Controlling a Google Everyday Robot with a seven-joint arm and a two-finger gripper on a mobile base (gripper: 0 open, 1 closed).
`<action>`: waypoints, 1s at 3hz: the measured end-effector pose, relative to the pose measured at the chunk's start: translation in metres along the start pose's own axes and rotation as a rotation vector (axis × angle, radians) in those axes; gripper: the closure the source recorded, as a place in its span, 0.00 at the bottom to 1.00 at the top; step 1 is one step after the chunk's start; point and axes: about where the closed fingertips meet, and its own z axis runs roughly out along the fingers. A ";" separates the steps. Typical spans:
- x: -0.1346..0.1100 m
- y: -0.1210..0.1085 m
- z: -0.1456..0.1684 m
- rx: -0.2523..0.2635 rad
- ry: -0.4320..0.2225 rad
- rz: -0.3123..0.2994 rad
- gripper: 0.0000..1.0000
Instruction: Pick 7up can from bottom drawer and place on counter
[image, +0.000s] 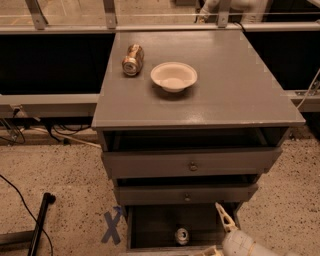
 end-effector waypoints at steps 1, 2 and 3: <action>0.059 0.005 -0.010 0.026 0.148 -0.015 0.00; 0.108 0.003 -0.010 0.032 0.227 -0.027 0.00; 0.154 -0.007 0.007 0.026 0.263 -0.018 0.00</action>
Offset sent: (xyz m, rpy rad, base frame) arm -0.0104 -0.0663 -0.1638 -0.2731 0.1474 -0.0829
